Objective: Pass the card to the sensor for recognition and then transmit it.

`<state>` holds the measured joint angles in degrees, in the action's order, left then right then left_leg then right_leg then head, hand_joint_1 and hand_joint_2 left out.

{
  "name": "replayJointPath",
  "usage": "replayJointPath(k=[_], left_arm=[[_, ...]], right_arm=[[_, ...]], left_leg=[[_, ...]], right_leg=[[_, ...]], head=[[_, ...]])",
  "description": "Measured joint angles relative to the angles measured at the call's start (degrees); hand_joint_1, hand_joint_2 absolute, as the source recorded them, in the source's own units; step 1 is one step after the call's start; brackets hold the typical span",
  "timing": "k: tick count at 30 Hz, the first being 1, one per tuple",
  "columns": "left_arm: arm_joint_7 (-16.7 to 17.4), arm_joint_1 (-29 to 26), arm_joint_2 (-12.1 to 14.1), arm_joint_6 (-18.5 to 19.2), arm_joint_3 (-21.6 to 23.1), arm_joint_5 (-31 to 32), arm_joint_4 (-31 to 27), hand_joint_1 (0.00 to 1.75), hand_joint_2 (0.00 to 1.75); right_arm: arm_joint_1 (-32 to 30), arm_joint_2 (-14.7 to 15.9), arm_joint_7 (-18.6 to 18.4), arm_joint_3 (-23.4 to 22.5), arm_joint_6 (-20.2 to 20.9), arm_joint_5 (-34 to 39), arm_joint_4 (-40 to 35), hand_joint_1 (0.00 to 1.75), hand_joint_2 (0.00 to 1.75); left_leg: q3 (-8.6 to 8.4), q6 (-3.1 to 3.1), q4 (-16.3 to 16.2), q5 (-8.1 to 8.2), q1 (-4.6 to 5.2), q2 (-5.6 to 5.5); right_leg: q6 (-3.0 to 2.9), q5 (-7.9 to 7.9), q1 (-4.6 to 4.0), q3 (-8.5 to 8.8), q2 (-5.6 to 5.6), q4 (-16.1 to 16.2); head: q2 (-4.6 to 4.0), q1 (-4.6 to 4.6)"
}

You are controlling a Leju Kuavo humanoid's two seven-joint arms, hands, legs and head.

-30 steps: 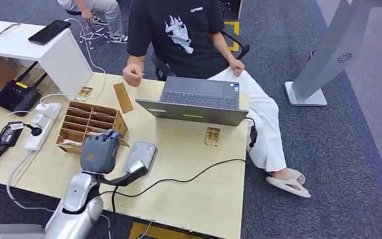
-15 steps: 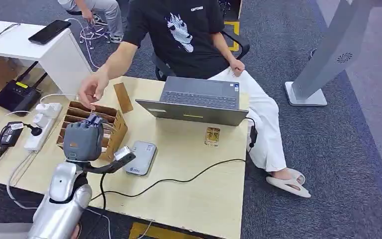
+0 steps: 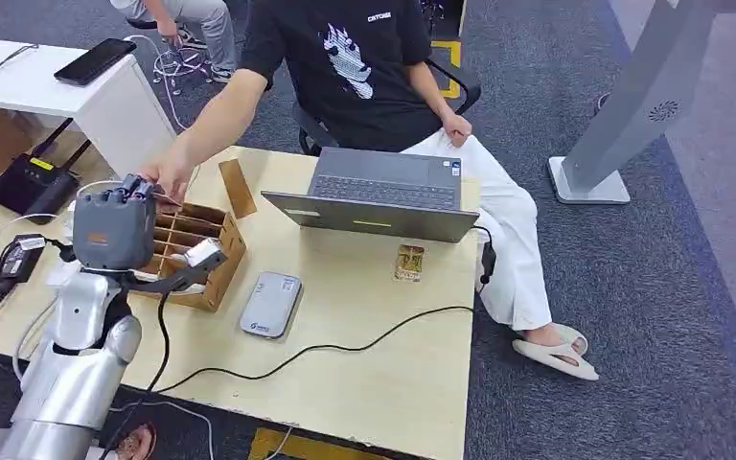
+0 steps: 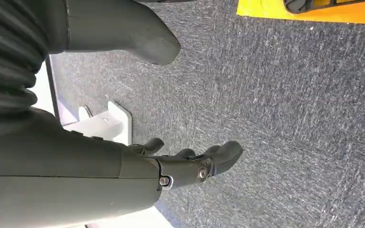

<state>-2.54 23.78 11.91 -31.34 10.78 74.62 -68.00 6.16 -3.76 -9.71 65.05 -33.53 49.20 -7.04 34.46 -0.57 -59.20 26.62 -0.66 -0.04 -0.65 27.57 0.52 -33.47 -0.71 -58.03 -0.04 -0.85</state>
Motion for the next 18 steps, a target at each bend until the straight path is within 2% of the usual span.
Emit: replayJointPath(k=[1, 2, 9, 18], left_arm=[[0.0, -0.01, -0.05, -0.09, 0.0, 0.13, 0.09, 0.31, 1.75], [0.0, 0.0, -0.11, -0.15, 0.0, 0.13, 0.15, 0.0, 1.75], [-0.13, -0.04, -0.85, -2.34, 0.0, -0.77, 0.31, 0.0, 1.75], [-1.22, -2.4, -1.73, -2.47, 0.02, 0.29, -1.92, 0.0, 1.75]], right_arm=[[0.02, 0.02, -0.19, 0.04, 0.0, 0.02, 0.0, 0.0, 1.75], [0.04, 0.02, -0.28, 0.11, 0.0, 0.04, 0.0, 0.0, 1.75], [0.13, 0.04, -0.39, 0.33, 0.02, 0.63, 0.0, 0.0, 1.75], [0.14, 0.11, 0.02, 0.33, -0.09, 1.94, 0.0, 0.0, 1.75]], left_leg=[[0.0, 0.0, 0.0, 0.0, 0.0, 0.0], [0.0, 0.0, 0.0, 0.0, 0.0, 0.0], [0.0, 0.0, 0.0, 0.0, 0.0, 0.0], [0.0, 0.0, 0.0, 0.0, 0.0, 0.01]], right_leg=[[0.0, 0.0, 0.0, 0.0, 0.0, 0.0], [0.0, 0.0, 0.0, 0.0, -0.01, 0.0], [0.0, 0.0, 0.0, -0.01, 0.0, 0.0], [0.0, 0.0, 0.0, -0.01, 0.0, 0.0]], head=[[0.0, 0.0], [0.0, 0.0], [0.0, -0.02], [0.0, 0.0]])
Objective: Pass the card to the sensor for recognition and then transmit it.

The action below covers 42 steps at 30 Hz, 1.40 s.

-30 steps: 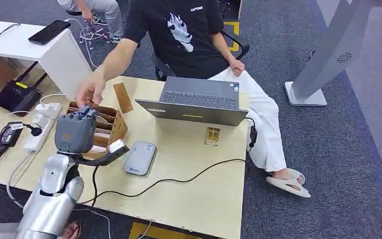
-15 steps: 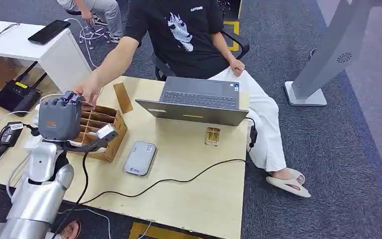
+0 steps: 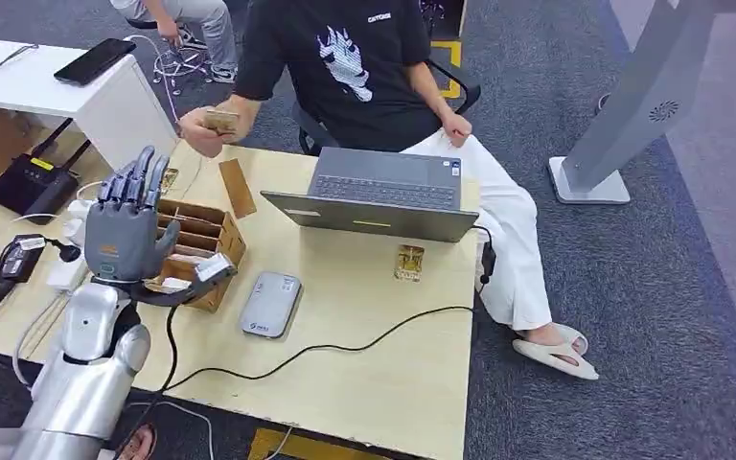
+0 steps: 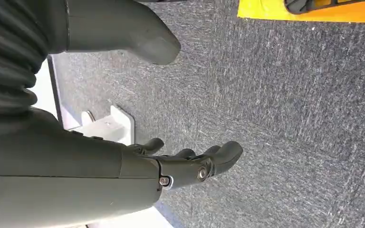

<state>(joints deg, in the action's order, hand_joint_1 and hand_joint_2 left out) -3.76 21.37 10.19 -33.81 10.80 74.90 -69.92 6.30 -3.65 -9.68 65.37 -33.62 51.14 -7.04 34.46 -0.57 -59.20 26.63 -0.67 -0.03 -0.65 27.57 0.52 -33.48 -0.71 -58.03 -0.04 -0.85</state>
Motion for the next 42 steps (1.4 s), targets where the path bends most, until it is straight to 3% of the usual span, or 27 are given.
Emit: replayJointPath(k=[5, 9, 12, 20, 23, 28, 42], left_arm=[[-0.02, -1.53, 0.04, 1.36, 0.0, 0.0, -2.17, 0.0, 1.75], [0.2, -5.41, 1.33, 8.67, 0.02, -0.5, -7.88, 0.0, 1.75], [0.77, -8.85, 3.08, 11.39, 0.11, -0.33, -13.12, 0.0, 1.75], [1.38, -17.76, 7.96, 12.26, 0.28, 0.52, -24.97, 0.0, 1.75], [2.62, -20.04, 9.09, 14.44, 0.33, 0.98, -28.5, 0.0, 1.75], [4.37, -21.86, 10.84, 18.8, 0.35, 0.76, -30.89, 0.0, 1.75], [6.69, -22.19, 11.1, 19.41, 0.28, -1.18, -28.58, 0.0, 1.75]], right_arm=[[-0.03, 0.02, 0.5, 0.0, -0.07, 1.14, 0.0, 0.0, 1.75], [-0.11, 0.02, 0.61, -0.17, -0.33, 3.36, 0.02, 0.0, 1.75], [-0.36, 0.02, 0.79, -0.55, -0.59, 4.55, 0.02, 0.0, 1.75], [-0.47, 0.02, 0.81, -1.42, -0.87, 5.97, 0.02, 0.0, 1.75], [-0.6, 0.02, 1.53, -1.88, -1.01, 6.71, 0.02, 0.0, 1.75], [-0.61, 0.02, 2.3, -2.3, -1.03, 7.48, 0.02, 0.0, 1.75], [-0.59, 0.02, 1.31, -2.34, -1.01, 7.06, 0.02, 0.0, 1.75]], left_leg=[[0.0, 0.0, 0.0, 0.0, 0.0, 0.0], [0.0, 0.01, 0.0, 0.04, 0.0, 0.08], [0.01, -0.01, 0.01, 0.07, 0.0, 0.07], [0.03, -0.01, 0.02, 0.15, -0.01, 0.09], [0.03, -0.02, 0.02, 0.15, -0.01, 0.08], [0.02, -0.02, 0.02, 0.15, -0.01, 0.07], [0.03, -0.02, 0.03, 0.15, -0.01, 0.06]], right_leg=[[0.0, 0.0, 0.0, 0.0, -0.01, 0.0], [-0.03, 0.02, 0.0, -0.04, -0.1, 0.0], [-0.04, 0.05, 0.0, -0.04, -0.09, 0.0], [-0.04, 0.13, 0.0, -0.06, -0.11, 0.0], [-0.04, 0.13, 0.0, -0.07, -0.11, 0.0], [-0.04, 0.13, 0.0, -0.06, -0.08, 0.0], [-0.04, 0.13, 0.0, -0.05, -0.06, 0.0]], head=[[0.0, 0.0], [0.0, 0.0], [0.02, 0.0], [0.0, 0.0], [0.0, 0.0], [0.0, 0.0], [0.0, -0.02]])
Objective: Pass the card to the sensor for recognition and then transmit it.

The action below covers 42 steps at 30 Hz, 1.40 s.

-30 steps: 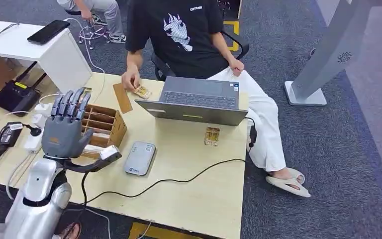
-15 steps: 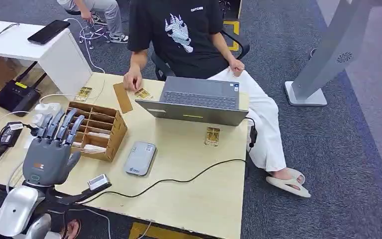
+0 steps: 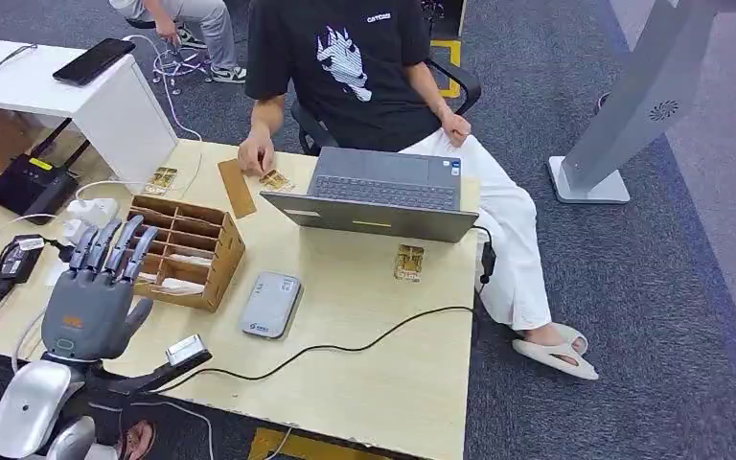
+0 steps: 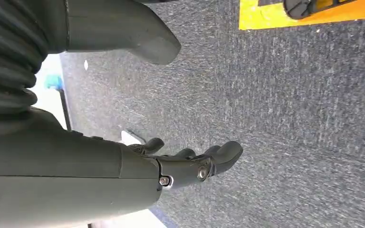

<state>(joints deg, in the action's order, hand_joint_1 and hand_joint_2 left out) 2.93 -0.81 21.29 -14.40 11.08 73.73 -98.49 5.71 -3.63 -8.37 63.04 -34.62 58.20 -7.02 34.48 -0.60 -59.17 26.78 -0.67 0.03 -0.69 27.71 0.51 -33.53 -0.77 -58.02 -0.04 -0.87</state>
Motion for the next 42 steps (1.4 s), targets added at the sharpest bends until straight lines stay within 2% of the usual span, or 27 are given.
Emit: replayJointPath(k=[6, 10, 12, 30, 42], left_arm=[[0.02, 0.14, -0.24, -0.13, -0.53, -0.48, 2.02, 0.0, 1.75], [-0.04, 2.92, -2.84, -1.71, -4.37, -2.25, 11.98, 0.0, 1.75], [-0.15, 3.21, -3.32, -1.75, -4.83, -2.28, 13.34, 0.0, 1.75], [-2.21, 5.77, -5.95, -2.54, -6.43, -3.7, 21.54, 0.0, 1.75], [-2.62, 5.96, -7.23, -2.56, -6.43, -4.33, 22.56, 0.0, 1.75]], right_arm=[[0.0, 0.0, -0.04, 0.0, 0.0, -0.02, 0.0, 0.0, 1.75], [0.12, 0.0, -0.02, 0.61, 0.02, -0.83, 0.0, 0.0, 1.75], [0.16, 0.0, -0.02, 0.81, 0.02, -0.9, 0.0, 0.0, 1.75], [0.24, 0.09, -0.53, 2.03, 0.09, -1.14, 0.0, 0.0, 1.75], [0.24, 0.28, -0.37, 2.45, 0.11, -1.05, 0.0, 0.0, 1.75]], left_leg=[[0.0, 0.0, 0.0, 0.0, 0.0, 0.01], [0.0, 0.0, 0.0, 0.0, 0.0, 0.0], [-0.01, 0.0, 0.0, 0.0, 0.0, 0.0], [0.0, 0.0, 0.0, 0.0, 0.0, 0.0], [0.0, 0.0, 0.0, 0.0, 0.0, 0.0]], right_leg=[[0.0, 0.0, 0.0, -0.01, -0.01, 0.0], [0.0, 0.0, 0.0, 0.0, 0.0, 0.0], [0.0, 0.0, 0.0, 0.0, -0.01, 0.0], [0.0, 0.0, 0.0, 0.0, 0.0, 0.0], [0.0, 0.0, 0.0, 0.0, 0.0, 0.0]], head=[[0.0, 0.02], [0.0, 0.0], [0.0, 0.0], [0.0, 0.02], [0.0, 0.02]])
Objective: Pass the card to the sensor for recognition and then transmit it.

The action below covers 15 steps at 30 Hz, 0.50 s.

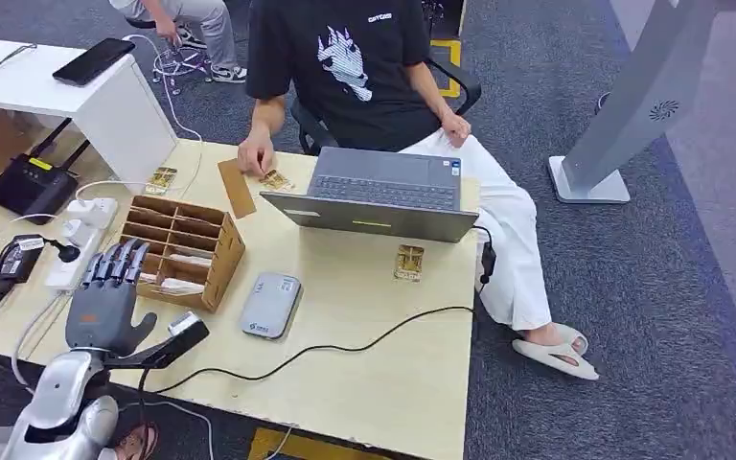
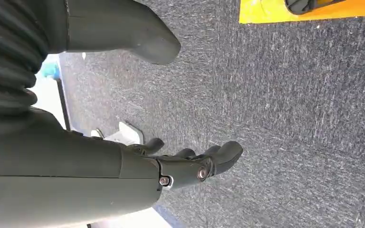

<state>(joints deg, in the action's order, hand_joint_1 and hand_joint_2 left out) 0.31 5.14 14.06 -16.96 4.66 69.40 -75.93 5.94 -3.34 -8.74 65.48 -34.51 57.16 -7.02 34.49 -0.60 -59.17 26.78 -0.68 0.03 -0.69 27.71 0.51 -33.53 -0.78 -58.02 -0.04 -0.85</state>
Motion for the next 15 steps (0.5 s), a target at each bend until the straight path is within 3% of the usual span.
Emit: replayJointPath(k=[7, 10, 12, 15], left_arm=[[-0.04, 0.0, -0.24, 0.02, 0.0, -0.04, 0.0, 0.03, 1.75], [-0.33, 0.01, -0.24, 0.02, 0.0, -0.22, 0.07, 0.1, 1.75], [-0.39, 0.02, -0.26, 0.02, 0.0, -0.28, 0.33, 0.24, 1.75], [-0.46, 0.08, -0.46, 0.02, -0.02, -0.31, 0.7, 0.26, 1.75]], right_arm=[[0.0, 0.02, 0.02, 0.37, 0.0, 0.0, 0.0, 0.0, 1.75], [0.0, 0.04, 0.0, 0.46, 0.0, 0.0, 0.0, 0.0, 1.75], [0.0, 0.04, 0.0, 0.55, 0.04, 0.0, 0.0, 0.0, 1.75], [0.0, 0.04, 0.0, 0.81, 0.09, 0.0, 0.0, 0.0, 1.75]], left_leg=[[0.0, 0.0, 0.0, 0.0, 0.0, 0.0], [0.0, 0.0, 0.0, 0.0, 0.0, 0.0], [0.0, 0.0, 0.0, 0.0, 0.0, 0.0], [0.0, 0.0, 0.0, 0.0, 0.0, 0.0]], right_leg=[[0.0, 0.0, 0.0, 0.0, 0.0, 0.0], [0.0, 0.0, 0.0, 0.0, 0.0, 0.0], [0.0, 0.0, 0.0, 0.0, 0.0, 0.0], [0.0, 0.0, 0.0, 0.0, 0.0, 0.0]], head=[[0.02, 0.0], [0.0, 0.0], [0.0, 0.0], [0.0, 0.0]])
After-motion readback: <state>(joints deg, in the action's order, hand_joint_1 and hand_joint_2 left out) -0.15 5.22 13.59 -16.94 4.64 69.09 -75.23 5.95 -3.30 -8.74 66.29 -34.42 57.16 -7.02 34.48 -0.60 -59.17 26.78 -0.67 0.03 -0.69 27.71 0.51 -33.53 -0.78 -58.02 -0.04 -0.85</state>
